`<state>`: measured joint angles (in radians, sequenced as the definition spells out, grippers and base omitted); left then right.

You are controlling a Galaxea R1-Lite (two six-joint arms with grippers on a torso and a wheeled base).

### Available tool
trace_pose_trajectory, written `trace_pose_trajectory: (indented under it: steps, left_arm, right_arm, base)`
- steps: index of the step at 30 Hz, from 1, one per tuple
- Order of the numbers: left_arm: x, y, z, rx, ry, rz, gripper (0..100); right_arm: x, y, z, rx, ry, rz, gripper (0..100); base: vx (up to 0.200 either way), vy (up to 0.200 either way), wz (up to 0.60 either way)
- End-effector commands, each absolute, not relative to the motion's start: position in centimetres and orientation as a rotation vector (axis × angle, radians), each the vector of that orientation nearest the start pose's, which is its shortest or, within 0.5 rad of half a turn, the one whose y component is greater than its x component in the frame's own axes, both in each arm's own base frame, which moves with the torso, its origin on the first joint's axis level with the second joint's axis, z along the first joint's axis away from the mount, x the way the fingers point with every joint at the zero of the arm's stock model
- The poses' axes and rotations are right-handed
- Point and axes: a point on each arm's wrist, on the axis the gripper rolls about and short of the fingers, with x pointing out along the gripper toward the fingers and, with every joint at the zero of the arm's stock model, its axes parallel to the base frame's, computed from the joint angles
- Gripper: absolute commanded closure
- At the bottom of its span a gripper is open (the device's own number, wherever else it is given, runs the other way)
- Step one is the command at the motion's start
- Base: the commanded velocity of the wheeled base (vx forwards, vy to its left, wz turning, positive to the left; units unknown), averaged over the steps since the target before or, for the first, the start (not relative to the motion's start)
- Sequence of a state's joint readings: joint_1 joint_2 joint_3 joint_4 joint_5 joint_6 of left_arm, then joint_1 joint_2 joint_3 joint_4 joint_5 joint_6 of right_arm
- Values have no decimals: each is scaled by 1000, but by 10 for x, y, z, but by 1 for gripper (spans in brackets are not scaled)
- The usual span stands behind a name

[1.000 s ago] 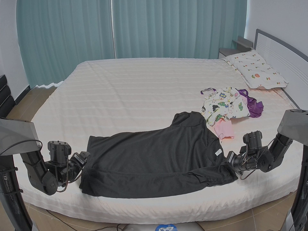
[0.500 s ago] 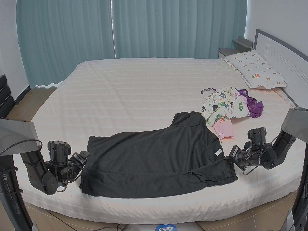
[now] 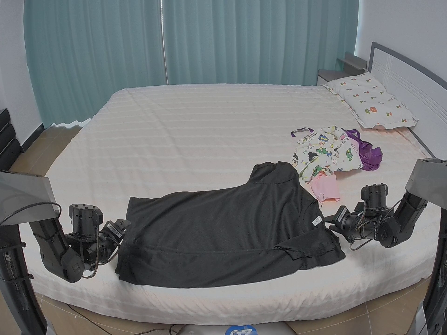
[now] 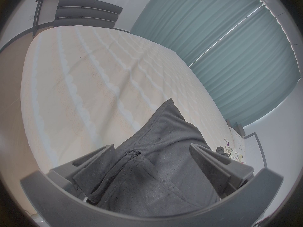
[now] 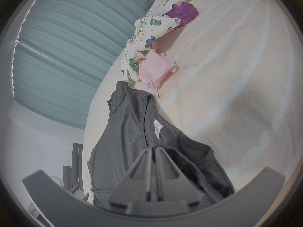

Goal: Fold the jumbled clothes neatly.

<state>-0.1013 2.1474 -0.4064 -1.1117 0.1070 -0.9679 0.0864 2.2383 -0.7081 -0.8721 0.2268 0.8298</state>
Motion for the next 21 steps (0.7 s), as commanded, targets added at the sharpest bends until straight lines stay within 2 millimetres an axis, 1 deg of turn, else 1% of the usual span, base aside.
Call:
trace_pose_trajectory:
  steps: [1,2,4,6,8,10,11,14,15,16,18,19,21]
  left_arm:
    - [290,-27,6,-871,569,307,0]
    - [290,-27,6,-871,571,307,0]
    - [290,-27,6,-871,571,307,0]
    - [290,-27,6,-874,568,305,0]
    - [290,-27,7,-875,567,305,0]
    - [290,-27,7,-875,567,305,0]
    - [289,-28,7,-874,570,301,0]
    - [289,-29,6,-873,572,301,0]
    - [289,-29,6,-873,572,301,0]
    - [289,-28,6,-873,572,302,0]
    - [289,-28,6,-875,571,303,0]
    - [289,-28,5,-874,576,305,0]
    - [289,-28,6,-875,574,305,0]
  right_arm:
    - [346,35,12,864,721,3,0]
    - [344,35,18,877,705,-5,0]
    - [344,35,19,882,703,-7,0]
    - [325,42,34,935,702,-12,0]
    - [313,52,37,943,735,-2,0]
    - [308,59,35,945,755,1,0]
    - [304,68,33,951,778,0,0]
    - [299,81,22,987,804,-64,0]
    - [299,81,22,987,804,-64,0]
    - [298,87,15,1015,808,-108,0]
    - [298,87,12,1023,808,-124,0]
    - [299,87,5,1035,823,-146,0]
    - [298,88,2,1041,834,-157,0]
  base:
    - [0,0,0]
    - [0,0,0]
    - [0,0,0]
    - [0,0,0]
    - [0,0,0]
    - [0,0,0]
    - [0,0,0]
    - [0,0,0]
    - [0,0,0]
    - [0,0,0]
    - [0,0,0]
    - [0,0,0]
    - [0,0,0]
